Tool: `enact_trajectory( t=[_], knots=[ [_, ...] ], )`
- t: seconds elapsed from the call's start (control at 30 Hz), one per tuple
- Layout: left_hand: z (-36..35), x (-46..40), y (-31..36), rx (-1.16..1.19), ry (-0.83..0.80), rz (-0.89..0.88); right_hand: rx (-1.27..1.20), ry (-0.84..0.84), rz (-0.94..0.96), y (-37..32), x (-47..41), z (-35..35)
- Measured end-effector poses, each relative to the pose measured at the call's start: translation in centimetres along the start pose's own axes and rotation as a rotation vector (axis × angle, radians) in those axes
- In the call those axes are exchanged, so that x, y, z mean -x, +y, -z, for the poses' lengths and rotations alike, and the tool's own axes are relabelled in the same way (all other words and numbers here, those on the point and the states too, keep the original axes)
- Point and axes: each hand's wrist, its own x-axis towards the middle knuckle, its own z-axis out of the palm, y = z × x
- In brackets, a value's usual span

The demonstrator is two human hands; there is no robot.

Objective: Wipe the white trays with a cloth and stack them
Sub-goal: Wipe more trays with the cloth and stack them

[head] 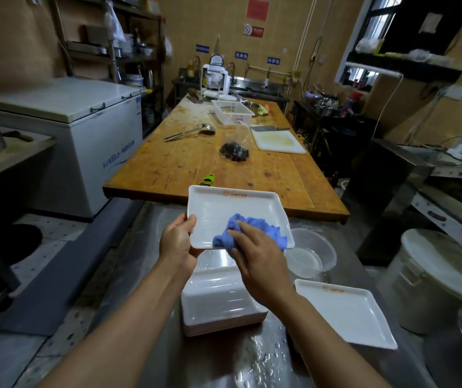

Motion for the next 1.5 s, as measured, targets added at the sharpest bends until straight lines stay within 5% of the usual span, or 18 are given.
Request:
enact_trajectory(
  t=[0.4, 0.57, 0.73, 0.93, 1.1, 1.5],
  knots=[
    [2.5, -1.0, 0.9, -0.140, 0.085, -0.048, -0.144, -0.046, 0.020, 4.2, 1.2, 1.1],
    [2.4, 0.2, 0.7, -0.413, 0.024, -0.233, -0.325, 0.191, -0.216, 3.2, -1.1, 2.9],
    [2.2, 0.9, 1.2, -0.636, -0.077, -0.386, -0.354, 0.324, -0.249, 2.1, -5.0, 5.1],
    [1.9, 0.8, 3.1, -0.676, -0.242, -0.412, -0.548, -0.176, -0.267, 0.6, -7.8, 6.3],
    [1.1, 0.9, 4.0, -0.679, -0.387, -0.385, -0.700, -0.277, -0.238, -1.4, -8.7, 6.6],
    [2.1, -1.2, 2.5, -0.581, -0.073, -0.310, -0.320, -0.507, -0.228, 2.6, -6.6, 7.3]
  ],
)
